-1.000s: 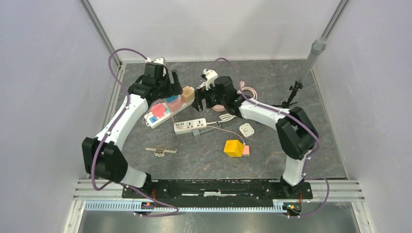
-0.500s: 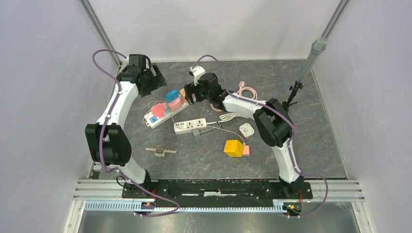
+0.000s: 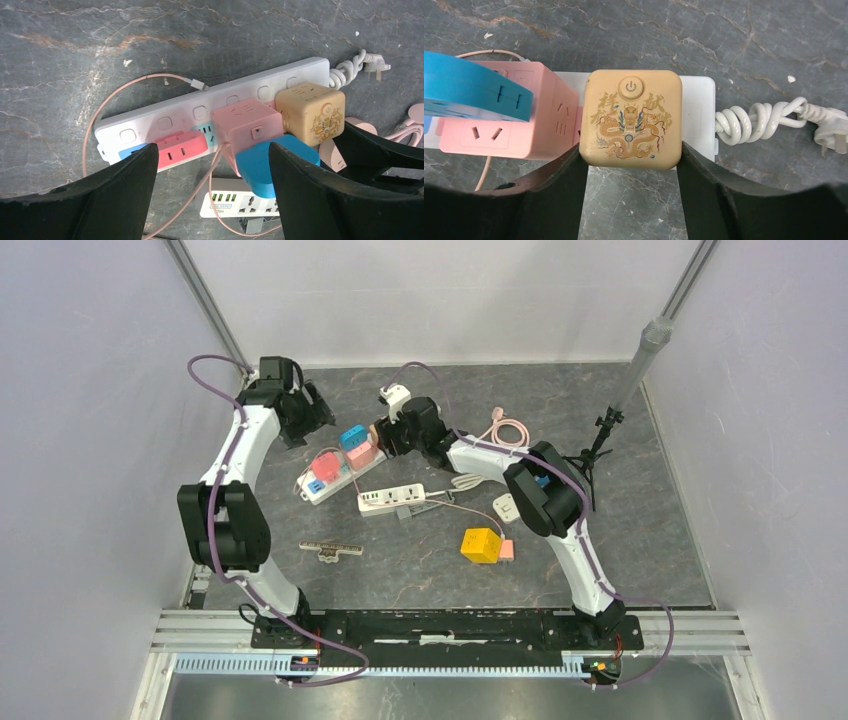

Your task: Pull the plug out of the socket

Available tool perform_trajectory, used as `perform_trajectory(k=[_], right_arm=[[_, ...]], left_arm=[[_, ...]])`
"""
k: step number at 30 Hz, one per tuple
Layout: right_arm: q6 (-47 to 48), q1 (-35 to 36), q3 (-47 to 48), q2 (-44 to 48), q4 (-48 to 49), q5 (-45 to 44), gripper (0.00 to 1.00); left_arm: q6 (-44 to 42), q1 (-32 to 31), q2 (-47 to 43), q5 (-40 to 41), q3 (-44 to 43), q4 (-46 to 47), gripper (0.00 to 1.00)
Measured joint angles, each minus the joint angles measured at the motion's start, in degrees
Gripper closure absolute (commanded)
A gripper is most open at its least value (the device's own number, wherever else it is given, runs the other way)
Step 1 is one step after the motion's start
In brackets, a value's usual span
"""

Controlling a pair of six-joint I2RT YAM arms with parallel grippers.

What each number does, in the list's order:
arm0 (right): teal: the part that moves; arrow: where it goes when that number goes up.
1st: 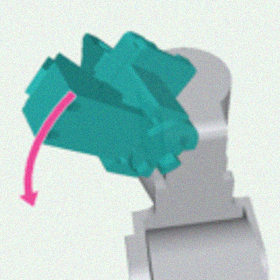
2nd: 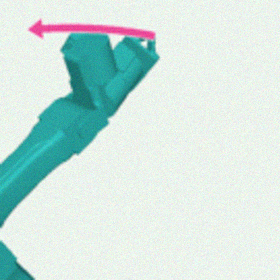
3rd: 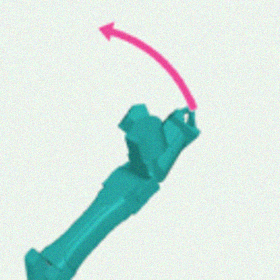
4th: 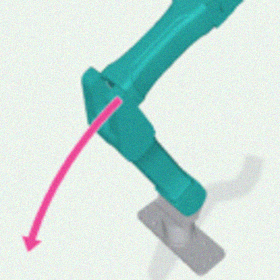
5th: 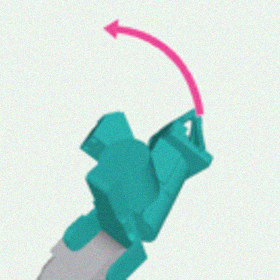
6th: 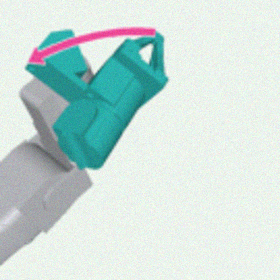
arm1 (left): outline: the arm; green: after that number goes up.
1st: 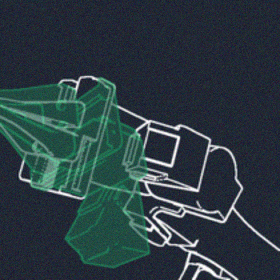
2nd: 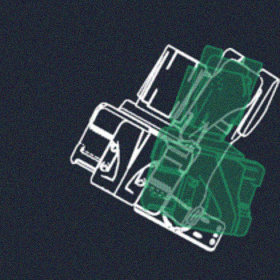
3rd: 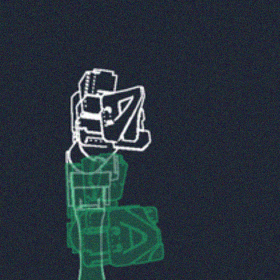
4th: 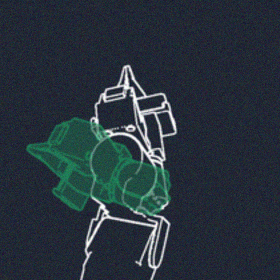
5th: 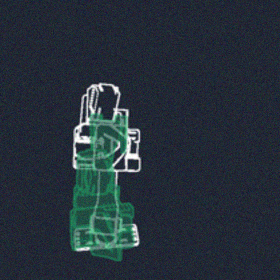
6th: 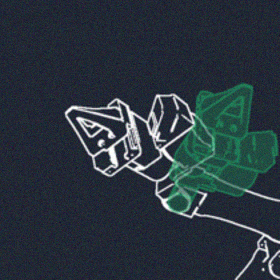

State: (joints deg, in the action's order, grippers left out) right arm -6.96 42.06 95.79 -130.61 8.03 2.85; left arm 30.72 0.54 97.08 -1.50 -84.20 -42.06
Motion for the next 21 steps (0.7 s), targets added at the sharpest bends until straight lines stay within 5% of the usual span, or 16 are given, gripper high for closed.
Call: perform_trajectory(k=[9,15,21], right_arm=[[2.1,0.4,-0.5,-0.4,2.3,-3.4,0.57],[0.5,0.7,-3.1,1.2,3.1,-7.1,0.55],[-0.6,0.3,-5.2,2.6,3.7,-7.0,0.41]], left_arm=[[0.3,1.7,0.7,-0.1,1.4,-0.3,0.15],[0.6,1.7,3.5,0.0,5.1,-0.4,0.20],[2.1,1.6,4.6,-0.9,6.3,1.4,0.23]])
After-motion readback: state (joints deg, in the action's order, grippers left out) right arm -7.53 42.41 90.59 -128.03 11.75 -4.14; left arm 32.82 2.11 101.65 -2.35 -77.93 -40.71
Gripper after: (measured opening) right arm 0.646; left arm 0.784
